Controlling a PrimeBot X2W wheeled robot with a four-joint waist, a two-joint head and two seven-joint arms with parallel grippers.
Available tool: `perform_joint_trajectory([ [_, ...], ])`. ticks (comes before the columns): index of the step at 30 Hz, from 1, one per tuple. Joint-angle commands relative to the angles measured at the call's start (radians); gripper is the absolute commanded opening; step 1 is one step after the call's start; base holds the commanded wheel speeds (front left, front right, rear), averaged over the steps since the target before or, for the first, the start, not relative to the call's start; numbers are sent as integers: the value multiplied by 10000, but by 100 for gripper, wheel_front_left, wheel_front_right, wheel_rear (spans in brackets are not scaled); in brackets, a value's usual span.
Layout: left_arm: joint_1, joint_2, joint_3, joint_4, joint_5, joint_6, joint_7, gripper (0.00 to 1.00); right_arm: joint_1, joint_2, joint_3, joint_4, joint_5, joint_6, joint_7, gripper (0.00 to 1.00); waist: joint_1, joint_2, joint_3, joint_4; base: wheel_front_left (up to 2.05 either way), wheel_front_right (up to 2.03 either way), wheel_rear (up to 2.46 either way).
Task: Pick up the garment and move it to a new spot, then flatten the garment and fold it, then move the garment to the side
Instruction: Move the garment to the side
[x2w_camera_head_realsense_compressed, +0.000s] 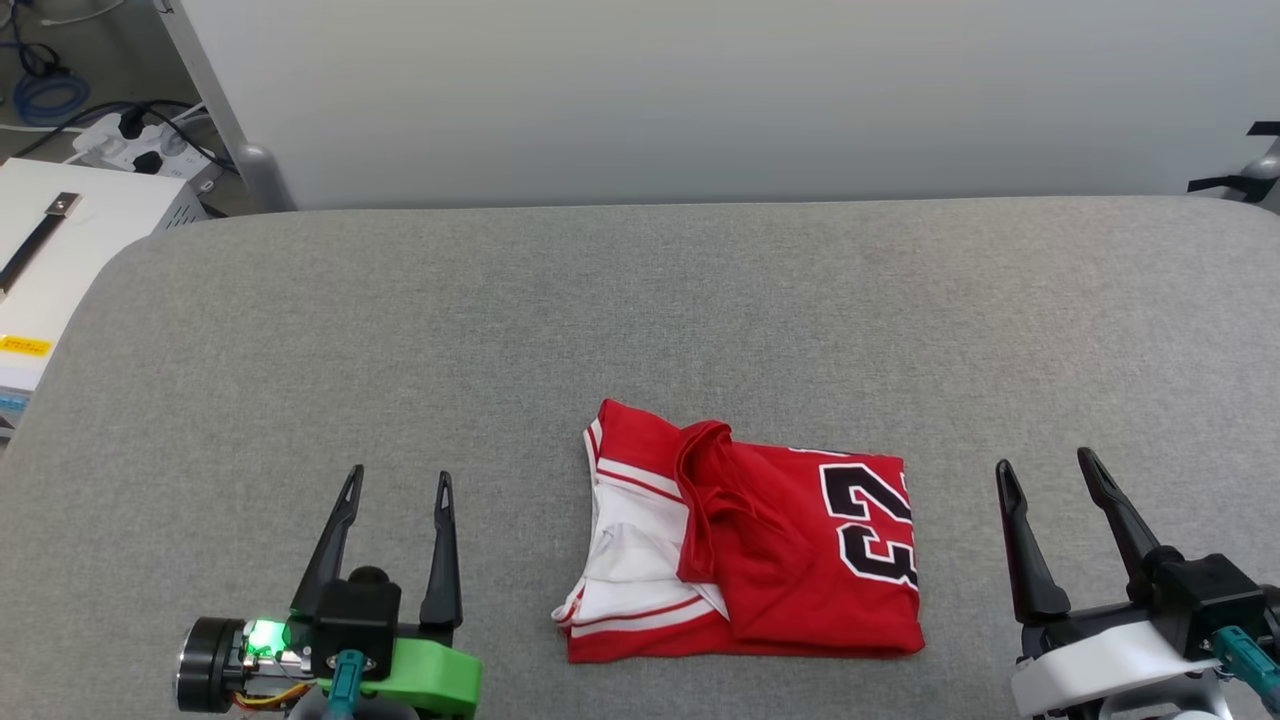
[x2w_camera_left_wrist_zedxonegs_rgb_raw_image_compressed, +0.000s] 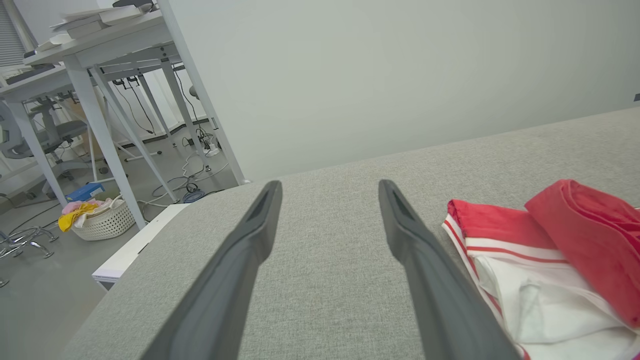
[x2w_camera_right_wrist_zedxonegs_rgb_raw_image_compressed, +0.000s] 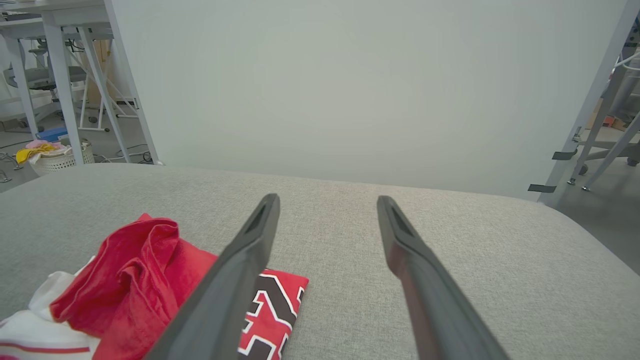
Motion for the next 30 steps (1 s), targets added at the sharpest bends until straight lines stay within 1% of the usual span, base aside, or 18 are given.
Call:
perform_joint_trajectory([
  [1,146,82,5,-4,-1,71,-59,100,122,23,-11,-73,-57,-2,-88,100,0,-1,-5,4,0,0,0],
  [7,130,89,-14,36,-21,83,-59,100,87,69,-42,-165,-192,-2,-90,100,0,-1,13,17,0,0,0],
  [11,83,63,-39,48,-27,99,-59,100,-137,-24,-83,-183,-261,-2,-90,100,0,-1,69,42,0,0,0],
  [15,12,55,-21,61,-53,112,-59,100,-718,-346,-88,-155,-306,-2,-79,100,0,-1,175,21,0,0,0],
  [19,-112,56,-36,74,-51,90,-59,100,-1637,-958,-162,-100,-47,-2,333,100,0,-1,284,41,0,0,0],
  [22,-181,57,-50,61,-42,86,-59,100,-2398,-1625,-79,-128,290,-2,975,100,0,-1,378,50,0,0,0],
  [24,-223,57,-60,70,-40,81,-59,100,-2852,-2092,112,-149,715,-2,1649,100,0,-1,436,57,0,0,0],
  [27,-276,46,-61,100,-48,87,-59,100,-3314,-2685,560,-280,1516,-2,3069,100,0,-1,491,69,0,0,0],
  [30,-308,16,-66,98,-61,99,-59,100,-3668,-3273,918,-277,2858,-2,4769,100,0,-1,560,100,0,0,0],
])
